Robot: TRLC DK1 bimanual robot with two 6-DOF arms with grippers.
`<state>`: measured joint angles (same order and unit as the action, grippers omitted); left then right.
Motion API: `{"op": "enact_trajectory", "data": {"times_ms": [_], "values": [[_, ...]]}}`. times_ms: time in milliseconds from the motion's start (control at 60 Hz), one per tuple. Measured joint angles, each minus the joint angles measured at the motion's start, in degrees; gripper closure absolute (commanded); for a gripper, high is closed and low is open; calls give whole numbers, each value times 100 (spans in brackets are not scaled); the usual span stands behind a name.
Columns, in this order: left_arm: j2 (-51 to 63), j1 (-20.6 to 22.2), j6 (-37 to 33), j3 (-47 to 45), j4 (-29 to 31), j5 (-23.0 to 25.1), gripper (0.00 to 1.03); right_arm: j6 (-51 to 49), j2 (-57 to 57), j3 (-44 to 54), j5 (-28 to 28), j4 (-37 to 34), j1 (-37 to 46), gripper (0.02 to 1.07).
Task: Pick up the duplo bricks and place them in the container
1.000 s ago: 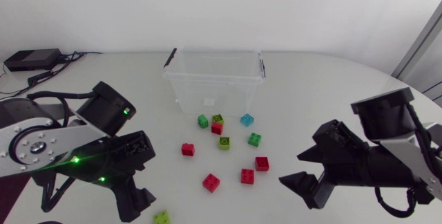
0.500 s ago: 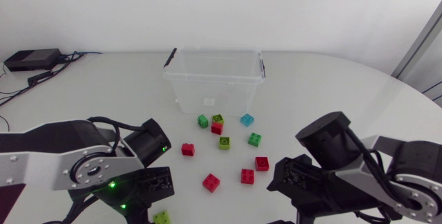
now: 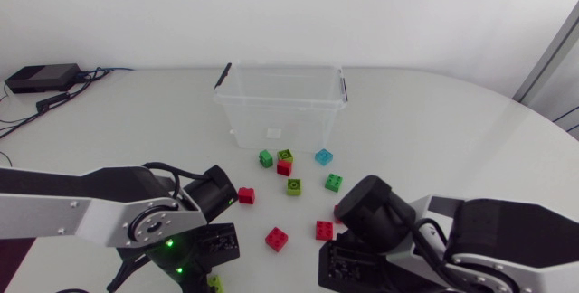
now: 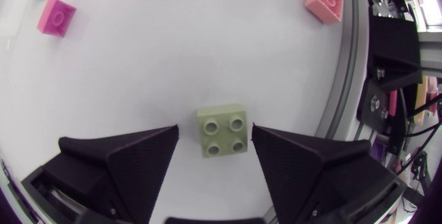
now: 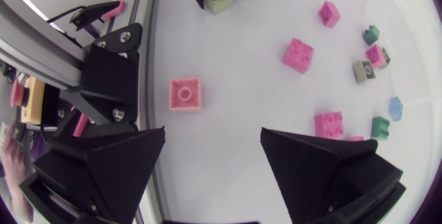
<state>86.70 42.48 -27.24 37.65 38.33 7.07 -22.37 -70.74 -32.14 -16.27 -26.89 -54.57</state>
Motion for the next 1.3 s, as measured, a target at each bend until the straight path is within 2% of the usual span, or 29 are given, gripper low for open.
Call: {"op": "enact_trajectory", "data": {"times_ms": [133, 233, 483, 733, 967, 1117, 1300], "values": [[44, -118, 0, 0, -216, 68, 64, 26, -258, -85, 0, 162, -234, 9], [61, -299, -9, 0, -310, 173, 69, 26, -444, -140, 2, 195, -319, 10], [-243, -942, -282, -9, -111, 256, 70, 26, -914, -216, 9, 358, -501, 15], [-929, -1663, -627, 411, 474, 389, 70, 133, -1307, -706, 221, 157, -660, 17], [-1005, -1851, -883, 474, 728, 448, 70, 157, -1650, -1088, 310, -590, -765, 23], [-1005, -1886, -925, 474, 752, 450, 70, 284, -1943, -1364, 437, -796, -852, 36], [-1005, -1886, -1005, 483, 791, 455, 70, 330, -2210, -1578, 479, -986, -914, 39]]}}
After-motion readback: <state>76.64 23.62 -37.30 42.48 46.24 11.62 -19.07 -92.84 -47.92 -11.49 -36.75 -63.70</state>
